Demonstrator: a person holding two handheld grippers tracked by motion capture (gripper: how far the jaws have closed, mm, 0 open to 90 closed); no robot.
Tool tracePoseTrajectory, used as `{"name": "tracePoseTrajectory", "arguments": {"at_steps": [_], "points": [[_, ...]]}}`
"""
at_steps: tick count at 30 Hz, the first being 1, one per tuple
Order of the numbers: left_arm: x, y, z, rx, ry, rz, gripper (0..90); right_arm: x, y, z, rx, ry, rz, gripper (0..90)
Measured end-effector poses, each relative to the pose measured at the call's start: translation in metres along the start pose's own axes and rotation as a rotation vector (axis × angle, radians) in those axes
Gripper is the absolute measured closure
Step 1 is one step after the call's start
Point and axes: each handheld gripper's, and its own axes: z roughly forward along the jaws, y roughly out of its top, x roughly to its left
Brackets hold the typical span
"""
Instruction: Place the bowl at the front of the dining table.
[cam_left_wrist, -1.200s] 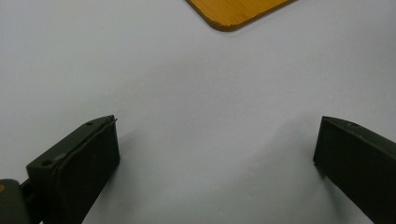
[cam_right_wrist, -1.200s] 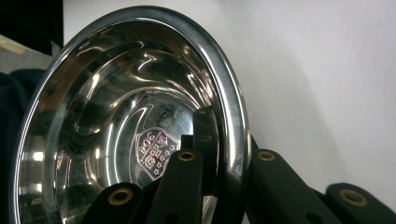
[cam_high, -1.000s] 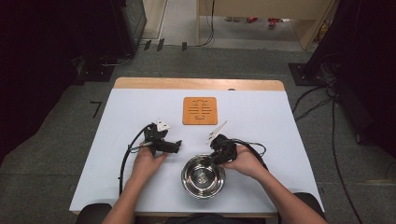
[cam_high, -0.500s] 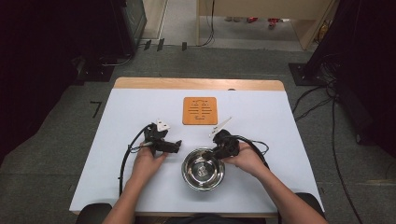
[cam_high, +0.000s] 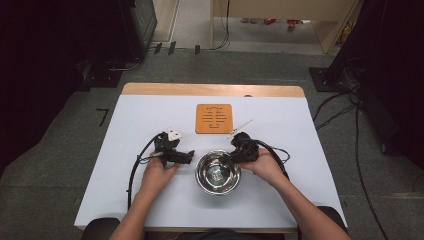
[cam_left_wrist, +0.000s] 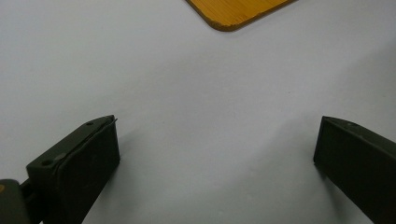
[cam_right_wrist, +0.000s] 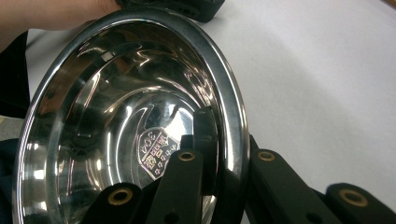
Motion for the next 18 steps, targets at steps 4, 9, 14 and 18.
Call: {"name": "tracePoseTrajectory", "arguments": {"at_steps": [4, 9, 14, 18], "points": [[0.000, 0.000, 0.000, 0.000, -0.001, -0.001, 0.1, -0.003, 0.002, 0.000, -0.005, 0.011, 0.024, 87.7], [0.000, 0.000, 0.000, 0.001, -0.002, 0.000, 0.1, -0.007, 0.004, -0.002, -0.015, -0.009, 0.041, 87.6], [0.000, 0.000, 0.000, 0.000, -0.002, 0.002, 0.1, -0.012, 0.006, -0.003, -0.031, -0.024, 0.054, 87.5], [0.001, 0.000, 0.000, 0.003, -0.003, 0.004, 0.0, -0.014, 0.007, -0.002, -0.024, -0.037, 0.055, 87.6]]}}
